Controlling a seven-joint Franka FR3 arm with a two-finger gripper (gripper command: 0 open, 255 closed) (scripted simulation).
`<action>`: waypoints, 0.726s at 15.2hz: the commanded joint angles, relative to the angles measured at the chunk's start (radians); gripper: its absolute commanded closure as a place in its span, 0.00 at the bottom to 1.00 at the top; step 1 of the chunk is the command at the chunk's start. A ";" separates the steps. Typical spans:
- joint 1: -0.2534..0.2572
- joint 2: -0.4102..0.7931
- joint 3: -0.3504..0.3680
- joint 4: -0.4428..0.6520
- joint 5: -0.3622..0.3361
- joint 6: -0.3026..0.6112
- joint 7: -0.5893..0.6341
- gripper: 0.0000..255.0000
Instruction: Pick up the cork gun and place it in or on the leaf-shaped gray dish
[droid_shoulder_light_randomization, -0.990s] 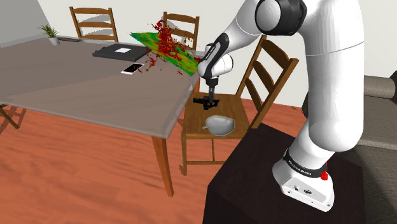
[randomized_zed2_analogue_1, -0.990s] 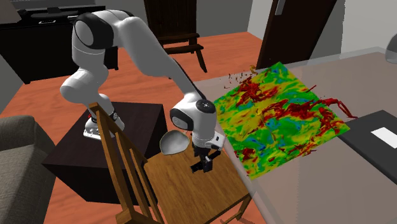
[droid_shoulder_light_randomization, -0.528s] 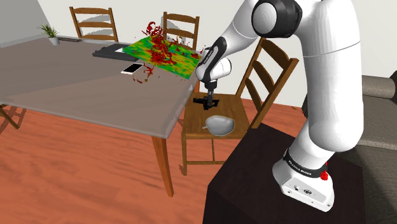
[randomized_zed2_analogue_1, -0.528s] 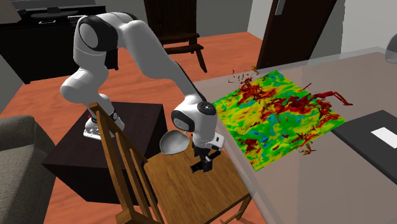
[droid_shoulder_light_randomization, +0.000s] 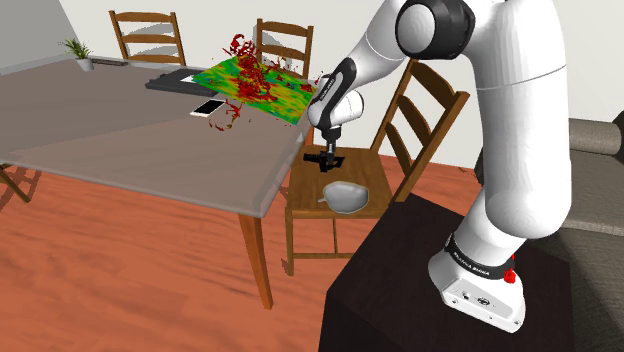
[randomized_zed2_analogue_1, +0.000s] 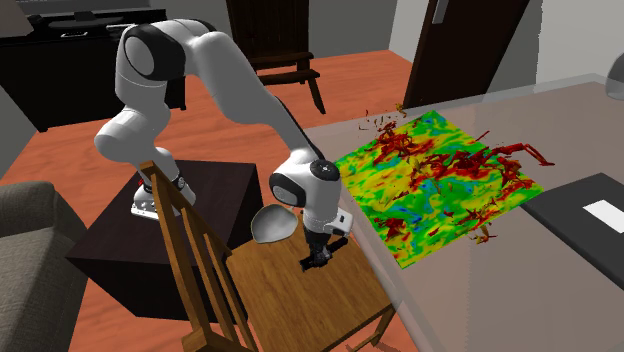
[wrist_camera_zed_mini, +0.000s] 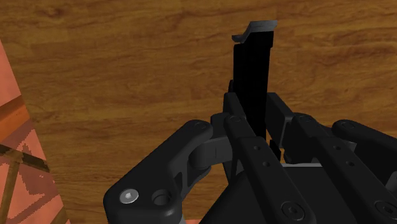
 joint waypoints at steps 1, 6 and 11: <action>0.000 0.001 0.000 0.000 0.000 0.000 0.000 1.00; 0.008 -0.034 -0.010 -0.005 -0.012 -0.029 0.006 1.00; 0.020 -0.088 -0.026 -0.008 -0.033 -0.079 0.017 1.00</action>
